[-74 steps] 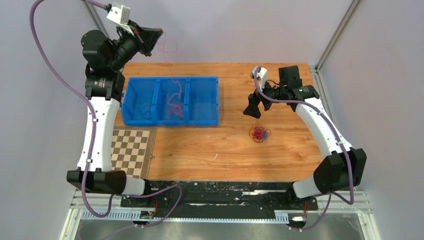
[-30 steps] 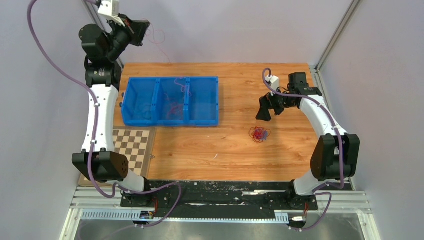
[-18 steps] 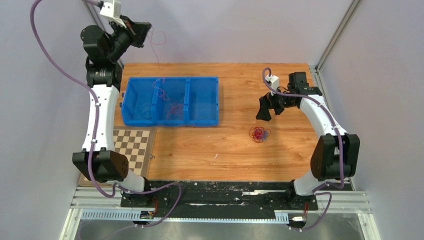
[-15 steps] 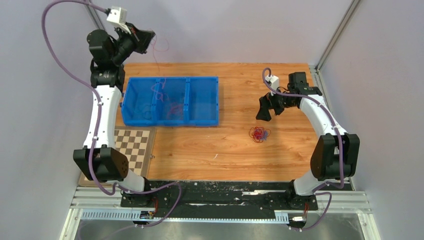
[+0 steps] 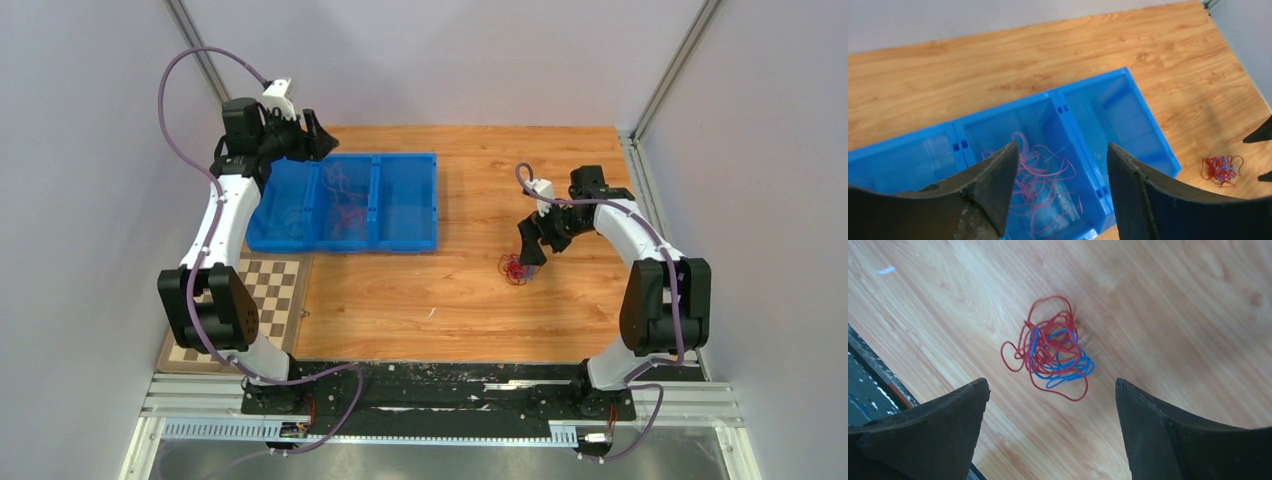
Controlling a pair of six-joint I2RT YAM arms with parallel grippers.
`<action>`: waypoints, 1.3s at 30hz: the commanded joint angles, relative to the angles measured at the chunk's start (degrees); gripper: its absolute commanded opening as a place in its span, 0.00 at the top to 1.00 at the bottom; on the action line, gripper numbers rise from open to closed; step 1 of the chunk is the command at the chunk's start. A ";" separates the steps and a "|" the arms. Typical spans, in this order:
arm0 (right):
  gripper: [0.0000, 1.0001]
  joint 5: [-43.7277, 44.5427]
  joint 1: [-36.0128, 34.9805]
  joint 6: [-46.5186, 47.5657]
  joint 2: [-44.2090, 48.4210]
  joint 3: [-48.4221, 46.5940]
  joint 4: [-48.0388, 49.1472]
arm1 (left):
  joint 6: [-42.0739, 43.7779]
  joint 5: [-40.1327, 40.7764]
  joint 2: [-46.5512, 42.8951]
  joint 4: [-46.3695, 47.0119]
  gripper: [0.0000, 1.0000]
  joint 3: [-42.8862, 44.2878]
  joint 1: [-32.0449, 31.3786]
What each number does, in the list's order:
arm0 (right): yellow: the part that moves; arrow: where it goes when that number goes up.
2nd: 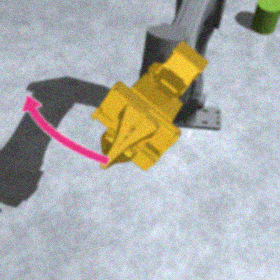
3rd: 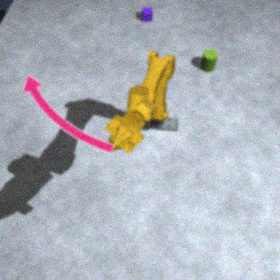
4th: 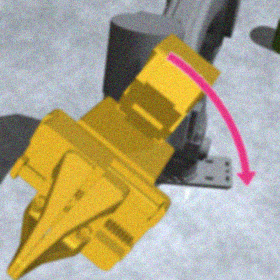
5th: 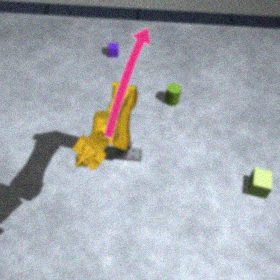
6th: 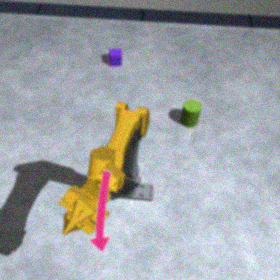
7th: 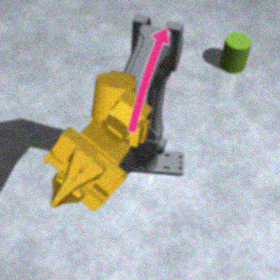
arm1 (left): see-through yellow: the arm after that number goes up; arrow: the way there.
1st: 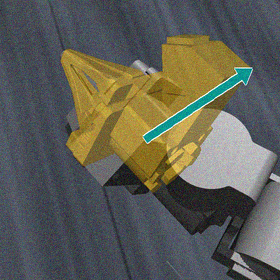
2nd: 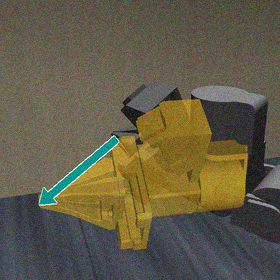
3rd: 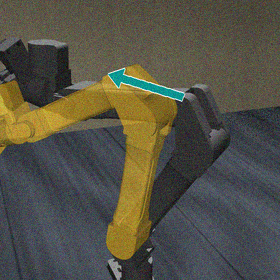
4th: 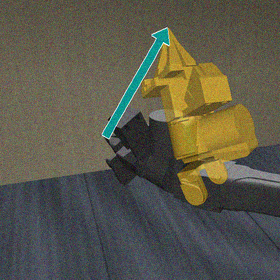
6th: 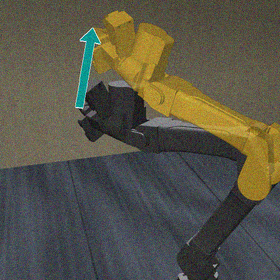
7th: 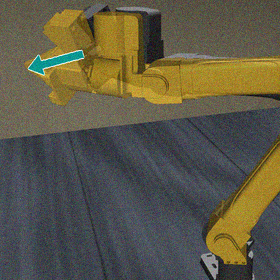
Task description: Untangle the cables
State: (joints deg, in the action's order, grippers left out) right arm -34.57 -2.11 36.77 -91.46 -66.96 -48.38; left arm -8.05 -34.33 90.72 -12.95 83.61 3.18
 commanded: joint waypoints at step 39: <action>1.00 -21.93 -17.21 3.07 14.09 -9.88 -2.15 | 26.52 -16.56 -14.92 -7.33 0.21 -14.03 -32.84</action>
State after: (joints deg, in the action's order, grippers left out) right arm -53.12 -16.67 40.49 -80.25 -73.93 -50.76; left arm 15.09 -50.59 75.57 -22.94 69.47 -25.34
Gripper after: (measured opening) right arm 0.007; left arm 0.830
